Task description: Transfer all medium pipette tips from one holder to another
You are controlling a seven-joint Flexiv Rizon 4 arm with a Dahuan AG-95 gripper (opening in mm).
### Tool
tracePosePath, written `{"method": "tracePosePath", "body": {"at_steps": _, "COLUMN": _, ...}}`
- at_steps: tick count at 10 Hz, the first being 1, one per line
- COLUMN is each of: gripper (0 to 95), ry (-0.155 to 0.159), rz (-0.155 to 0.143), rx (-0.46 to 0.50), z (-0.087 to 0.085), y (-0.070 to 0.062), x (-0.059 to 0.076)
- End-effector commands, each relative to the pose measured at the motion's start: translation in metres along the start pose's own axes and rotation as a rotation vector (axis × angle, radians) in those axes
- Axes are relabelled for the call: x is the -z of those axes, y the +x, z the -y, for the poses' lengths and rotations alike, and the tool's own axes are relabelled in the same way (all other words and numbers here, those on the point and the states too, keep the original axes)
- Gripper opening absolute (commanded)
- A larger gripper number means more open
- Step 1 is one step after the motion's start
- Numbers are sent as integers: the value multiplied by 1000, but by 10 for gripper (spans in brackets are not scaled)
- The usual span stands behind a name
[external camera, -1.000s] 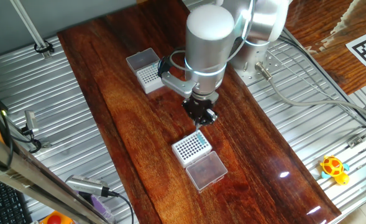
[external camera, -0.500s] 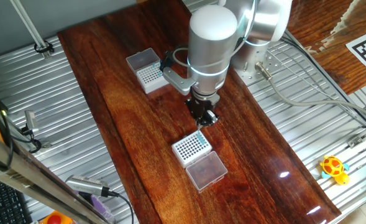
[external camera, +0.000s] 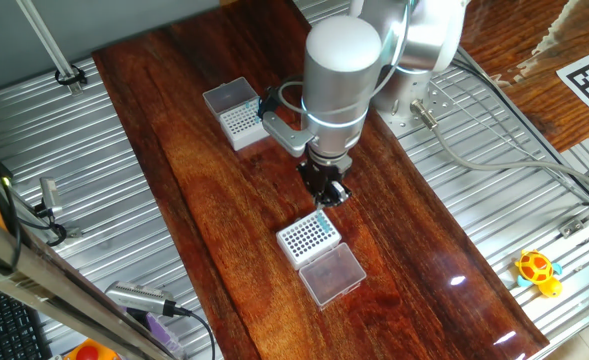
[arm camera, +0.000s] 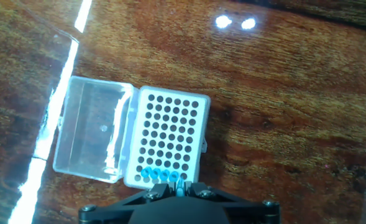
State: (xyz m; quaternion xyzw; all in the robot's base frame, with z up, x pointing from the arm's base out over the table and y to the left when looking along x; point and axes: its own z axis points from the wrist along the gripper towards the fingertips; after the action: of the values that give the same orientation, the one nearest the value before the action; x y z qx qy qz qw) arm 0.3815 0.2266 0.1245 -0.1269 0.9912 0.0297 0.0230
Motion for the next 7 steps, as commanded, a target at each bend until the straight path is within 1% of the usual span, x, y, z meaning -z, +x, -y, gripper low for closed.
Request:
{"method": "tracePosePath", "body": {"at_steps": 1, "gripper": 0, "ry": 1, "rz": 5, "rx": 0, "z": 1, "y": -1, "x": -2}}
{"method": "tracePosePath", "body": {"at_steps": 5, "gripper": 0, "ry": 0, "rz": 11, "rx": -8, "z": 2, "y": -1, "x": -8}}
{"method": "tracePosePath", "body": {"at_steps": 7, "gripper": 380, "ry": 2, "rz": 14, "rx": 4, "z": 2, "y": -1, "x": -8}}
